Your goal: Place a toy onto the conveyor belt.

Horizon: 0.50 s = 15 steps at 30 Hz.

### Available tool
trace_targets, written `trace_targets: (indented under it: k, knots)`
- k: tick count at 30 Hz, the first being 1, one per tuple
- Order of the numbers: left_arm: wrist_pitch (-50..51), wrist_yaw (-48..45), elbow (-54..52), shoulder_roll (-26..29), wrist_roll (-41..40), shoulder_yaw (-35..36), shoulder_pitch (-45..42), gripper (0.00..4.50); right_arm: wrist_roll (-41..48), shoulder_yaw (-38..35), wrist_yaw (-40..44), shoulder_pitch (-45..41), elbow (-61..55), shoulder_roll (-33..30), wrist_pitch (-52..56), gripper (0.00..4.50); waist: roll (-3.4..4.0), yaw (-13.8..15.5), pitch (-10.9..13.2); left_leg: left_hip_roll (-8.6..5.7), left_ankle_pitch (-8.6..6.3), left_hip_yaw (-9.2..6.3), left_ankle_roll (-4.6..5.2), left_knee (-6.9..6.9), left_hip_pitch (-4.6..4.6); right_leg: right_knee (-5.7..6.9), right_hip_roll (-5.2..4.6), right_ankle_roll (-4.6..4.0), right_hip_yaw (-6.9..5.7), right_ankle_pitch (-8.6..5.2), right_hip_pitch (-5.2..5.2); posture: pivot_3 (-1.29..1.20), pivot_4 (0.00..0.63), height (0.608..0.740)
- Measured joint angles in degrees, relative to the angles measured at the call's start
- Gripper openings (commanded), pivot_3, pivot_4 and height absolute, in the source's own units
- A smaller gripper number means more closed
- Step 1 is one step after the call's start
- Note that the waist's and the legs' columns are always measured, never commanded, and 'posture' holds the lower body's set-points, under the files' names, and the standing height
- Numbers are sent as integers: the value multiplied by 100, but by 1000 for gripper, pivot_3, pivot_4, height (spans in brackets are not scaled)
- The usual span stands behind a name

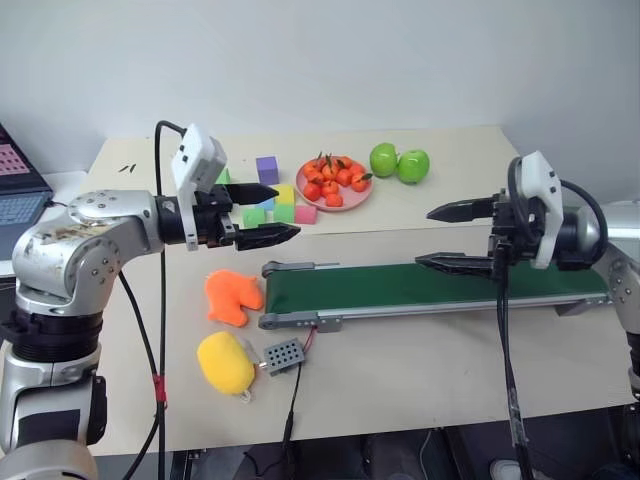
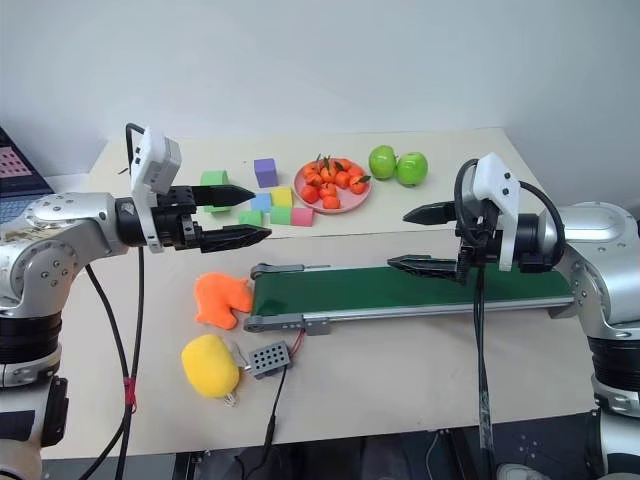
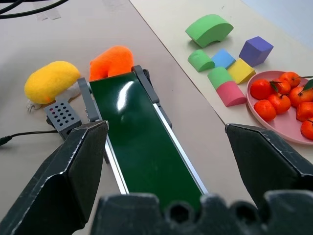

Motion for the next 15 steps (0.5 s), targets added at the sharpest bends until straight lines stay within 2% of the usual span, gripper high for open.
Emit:
trace_targets:
  k: [8,15]
  knots:
    - [415,-86,-74,260,-396,449,491,4470,-82,214,128,-73,219,79,-112,4500,0,-29,0,3,1,4,-1,-2,1,3,2,0,2,0,-4,0,150,740]
    - [1170,262,5,353,-1261,1571,836,4470,-244,449,345,-459,545,237,-318,4500,1,-27,0,4,1,2,-1,-10,1,0,1,0,1,0,-9,0,150,740]
